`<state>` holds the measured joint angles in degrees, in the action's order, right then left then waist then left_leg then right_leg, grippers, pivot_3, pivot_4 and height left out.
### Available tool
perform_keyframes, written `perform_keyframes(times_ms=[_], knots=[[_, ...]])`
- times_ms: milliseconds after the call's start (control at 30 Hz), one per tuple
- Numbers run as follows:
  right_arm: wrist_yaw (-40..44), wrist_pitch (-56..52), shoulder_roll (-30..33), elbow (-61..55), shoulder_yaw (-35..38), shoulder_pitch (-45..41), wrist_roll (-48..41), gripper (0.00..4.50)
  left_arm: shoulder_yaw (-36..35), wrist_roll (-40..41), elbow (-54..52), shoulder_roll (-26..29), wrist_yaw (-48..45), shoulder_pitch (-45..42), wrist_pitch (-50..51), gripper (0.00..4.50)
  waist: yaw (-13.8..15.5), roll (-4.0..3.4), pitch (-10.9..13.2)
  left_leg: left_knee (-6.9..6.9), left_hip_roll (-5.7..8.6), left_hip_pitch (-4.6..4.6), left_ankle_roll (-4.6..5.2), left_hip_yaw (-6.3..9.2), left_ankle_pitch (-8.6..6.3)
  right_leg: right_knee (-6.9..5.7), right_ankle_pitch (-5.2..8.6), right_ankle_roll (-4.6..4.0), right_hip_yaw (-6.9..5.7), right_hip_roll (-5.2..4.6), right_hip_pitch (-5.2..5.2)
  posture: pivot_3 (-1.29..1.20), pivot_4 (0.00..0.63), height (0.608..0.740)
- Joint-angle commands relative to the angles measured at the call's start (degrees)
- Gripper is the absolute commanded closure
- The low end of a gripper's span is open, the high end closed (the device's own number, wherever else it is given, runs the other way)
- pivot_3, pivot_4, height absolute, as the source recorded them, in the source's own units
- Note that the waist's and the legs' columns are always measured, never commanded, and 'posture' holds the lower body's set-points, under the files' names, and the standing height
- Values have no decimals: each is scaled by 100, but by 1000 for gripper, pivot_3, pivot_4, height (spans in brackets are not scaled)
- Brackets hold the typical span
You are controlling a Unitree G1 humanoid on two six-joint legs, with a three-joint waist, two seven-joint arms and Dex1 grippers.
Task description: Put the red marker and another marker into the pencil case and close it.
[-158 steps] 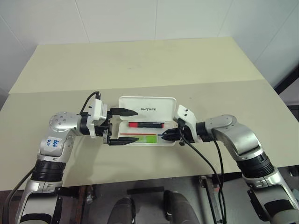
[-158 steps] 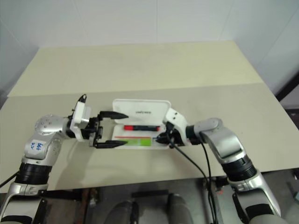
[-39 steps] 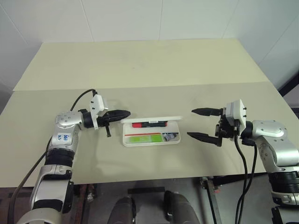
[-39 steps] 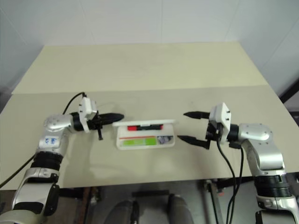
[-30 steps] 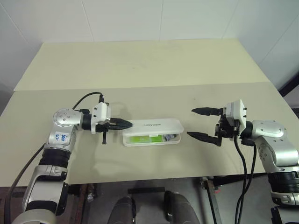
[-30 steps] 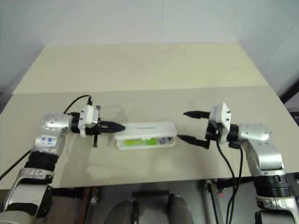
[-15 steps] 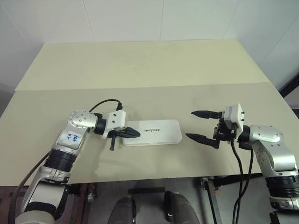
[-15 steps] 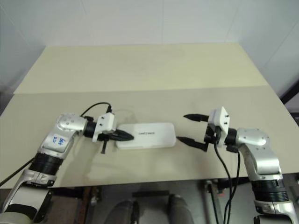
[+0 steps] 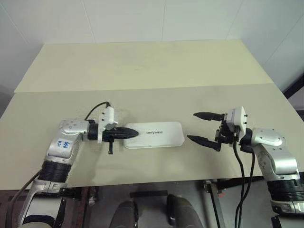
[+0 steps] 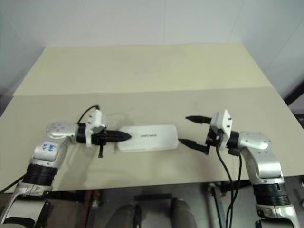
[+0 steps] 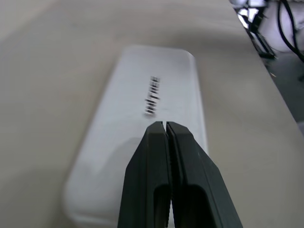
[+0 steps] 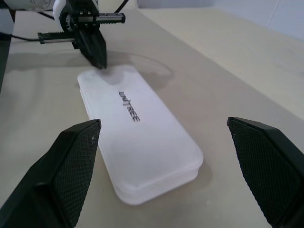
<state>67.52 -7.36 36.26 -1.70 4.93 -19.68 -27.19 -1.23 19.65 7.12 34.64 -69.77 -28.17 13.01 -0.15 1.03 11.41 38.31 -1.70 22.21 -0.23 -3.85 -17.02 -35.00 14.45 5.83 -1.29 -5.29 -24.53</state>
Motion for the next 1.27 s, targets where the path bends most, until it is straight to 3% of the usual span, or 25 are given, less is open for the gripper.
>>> perform_keyframes(times_ms=[33, 100, 533, 900, 1267], knots=[[122, 183, 16, 59, 166, -82, -148, 0, -588, 514, -461, -33, 185, 277, -187, 4481, -2, 0, 0, -1, 0, 0, 0, 0, 0, 1, 0, 0, 0, 0, 0, 0, 150, 740], [167, 235, 57, 168, 262, -88, -171, 0, -804, 643, -645, -29, 372, 509, -146, 4481, -1, 0, 0, -2, -2, 0, 0, -1, 0, 2, 0, 0, 0, -3, 0, 0, 150, 740], [244, 432, 588, 428, 1019, 94, -303, 0, -1480, 893, -1313, 313, 804, 1382, -212, 123, 3, 0, 0, -6, -5, -3, 0, 1, 0, 1, 1, -2, 0, -9, 1, 0, 150, 740], [304, 690, 716, 698, 1150, 251, -233, 0, -1108, 651, -1051, 227, 979, 880, -522, 54, 6, 0, 0, -5, 1, -3, 0, -3, 0, 1, 1, -2, 0, -8, 2, 0, 150, 740], [462, 998, 573, 1236, 874, -206, -61, 0, -1141, 710, -1272, 581, 1113, 897, -115, 54, -9, 0, 0, -6, 1, -6, -2, -6, 1, 1, 0, -3, 3, -2, 1, 0, 150, 740]])
